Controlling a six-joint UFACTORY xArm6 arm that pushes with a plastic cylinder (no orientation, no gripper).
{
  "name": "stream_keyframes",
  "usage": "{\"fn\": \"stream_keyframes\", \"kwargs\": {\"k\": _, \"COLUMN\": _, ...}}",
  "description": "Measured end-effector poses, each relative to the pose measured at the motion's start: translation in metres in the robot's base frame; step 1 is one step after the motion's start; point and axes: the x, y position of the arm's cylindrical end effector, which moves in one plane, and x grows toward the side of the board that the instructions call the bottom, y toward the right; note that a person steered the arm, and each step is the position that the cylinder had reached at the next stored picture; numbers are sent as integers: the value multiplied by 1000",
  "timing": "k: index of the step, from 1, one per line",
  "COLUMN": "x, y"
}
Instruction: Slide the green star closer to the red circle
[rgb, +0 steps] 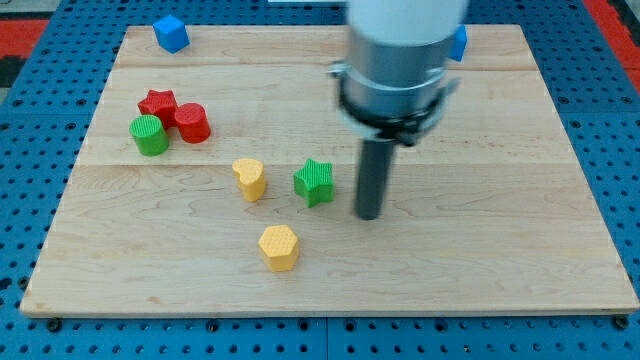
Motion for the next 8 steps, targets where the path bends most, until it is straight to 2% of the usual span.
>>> {"fn": "stream_keyframes", "kwargs": {"k": 1, "x": -49, "y": -73}}
{"fn": "stream_keyframes", "kwargs": {"k": 2, "x": -72, "y": -92}}
{"fn": "stream_keyframes", "kwargs": {"k": 3, "x": -73, "y": -10}}
{"fn": "stream_keyframes", "kwargs": {"k": 4, "x": -81, "y": 21}}
{"fn": "stream_keyframes", "kwargs": {"k": 5, "x": -106, "y": -21}}
{"fn": "stream_keyframes", "kwargs": {"k": 6, "x": -108, "y": -119}}
{"fn": "stream_keyframes", "kwargs": {"k": 7, "x": -106, "y": -148}}
{"fn": "stream_keyframes", "kwargs": {"k": 8, "x": -66, "y": -144}}
